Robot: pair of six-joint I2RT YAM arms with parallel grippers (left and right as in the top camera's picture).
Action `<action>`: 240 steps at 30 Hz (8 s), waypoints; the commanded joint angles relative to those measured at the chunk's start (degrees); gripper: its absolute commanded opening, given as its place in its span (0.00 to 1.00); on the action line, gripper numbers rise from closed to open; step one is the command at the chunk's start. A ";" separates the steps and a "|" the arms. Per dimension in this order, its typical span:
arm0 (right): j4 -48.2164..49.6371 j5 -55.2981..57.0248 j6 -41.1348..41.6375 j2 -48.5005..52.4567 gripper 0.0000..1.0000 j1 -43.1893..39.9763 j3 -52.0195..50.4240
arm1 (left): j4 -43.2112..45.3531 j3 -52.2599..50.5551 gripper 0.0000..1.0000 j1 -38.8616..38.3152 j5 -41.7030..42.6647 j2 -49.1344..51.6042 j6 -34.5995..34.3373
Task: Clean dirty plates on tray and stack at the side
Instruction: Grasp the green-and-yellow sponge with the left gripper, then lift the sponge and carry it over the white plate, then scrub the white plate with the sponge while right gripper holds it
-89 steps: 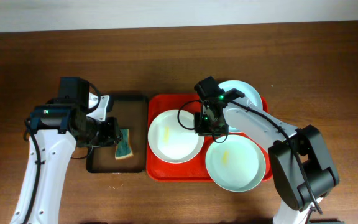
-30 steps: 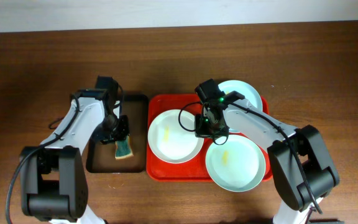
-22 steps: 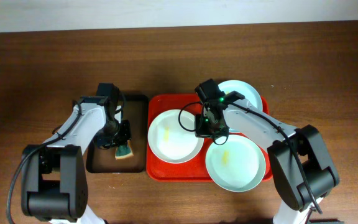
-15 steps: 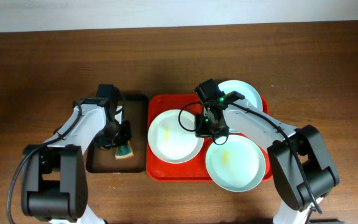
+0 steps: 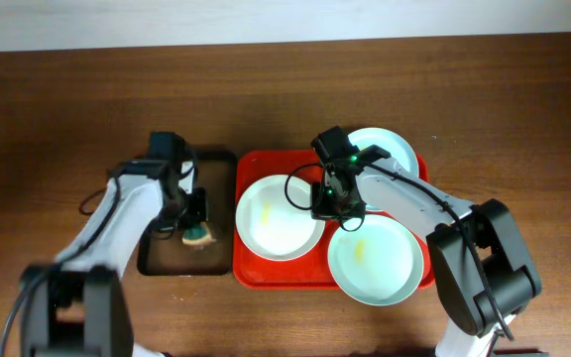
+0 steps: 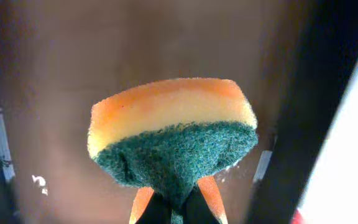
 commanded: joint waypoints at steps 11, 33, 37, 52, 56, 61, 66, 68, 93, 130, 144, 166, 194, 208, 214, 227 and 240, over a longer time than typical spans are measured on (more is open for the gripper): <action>0.46 -4.55 0.48 0.59 0.13 0.39 -0.57 | -0.52 1.29 0.00 -0.07 4.37 -7.45 9.51; 3.02 -3.72 0.50 0.59 0.29 0.39 -1.16 | 10.43 -7.87 0.00 -0.07 1.75 3.02 3.69; 3.02 -3.74 0.48 0.59 0.29 0.39 -1.16 | 10.43 -7.87 0.00 -0.07 1.77 3.69 3.72; 2.99 -3.72 0.48 0.59 0.25 0.39 -1.16 | -8.98 10.01 0.00 0.09 1.75 3.82 3.69; 3.02 -3.52 0.46 0.59 0.11 0.39 -1.16 | -9.03 9.20 0.00 0.07 1.75 3.82 3.69; 2.97 -2.34 0.46 0.59 0.32 0.39 -1.16 | -8.74 8.87 0.00 0.04 1.73 3.82 3.69; 3.02 -2.19 0.28 0.59 0.07 0.39 -1.60 | -8.63 8.87 0.00 -0.04 1.75 3.82 3.69; 3.06 -2.19 0.28 0.59 0.04 0.39 -1.86 | -8.66 8.87 0.00 -0.09 1.75 3.82 3.69; 3.48 -2.27 0.33 0.59 0.04 0.39 -1.90 | -8.76 8.52 0.00 -0.07 -0.28 3.82 0.00; 3.32 -3.93 0.48 0.57 0.04 0.31 -1.79 | -21.35 29.90 0.00 -11.15 -0.17 18.62 -0.72; 2.93 -4.59 0.48 0.57 0.04 -1.18 -1.68 | -19.61 32.37 0.00 -13.14 4.85 18.60 -0.55; 2.54 -4.59 0.48 0.57 0.04 -1.18 -1.68 | -12.50 28.06 0.00 -19.93 0.55 23.06 -0.63; 2.97 -4.59 0.48 0.57 0.28 -1.18 -1.68 | -9.29 26.67 0.00 -18.53 11.76 18.80 2.45; 2.82 -4.59 0.48 0.57 0.04 -1.11 -1.90 | -10.01 25.05 0.00 -18.71 0.20 17.88 1.77; 2.99 -4.59 0.48 0.57 0.04 -1.11 -1.90 | 1.99 14.05 0.00 -18.71 0.85 17.90 -1.31; 3.04 -4.59 0.48 0.57 0.04 -1.11 -1.90 | 4.09 15.85 0.00 -15.98 24.92 13.92 -0.76; 3.06 -4.55 0.48 0.57 0.04 -1.11 -1.90 | 4.22 13.16 0.00 -16.57 6.40 15.06 -0.83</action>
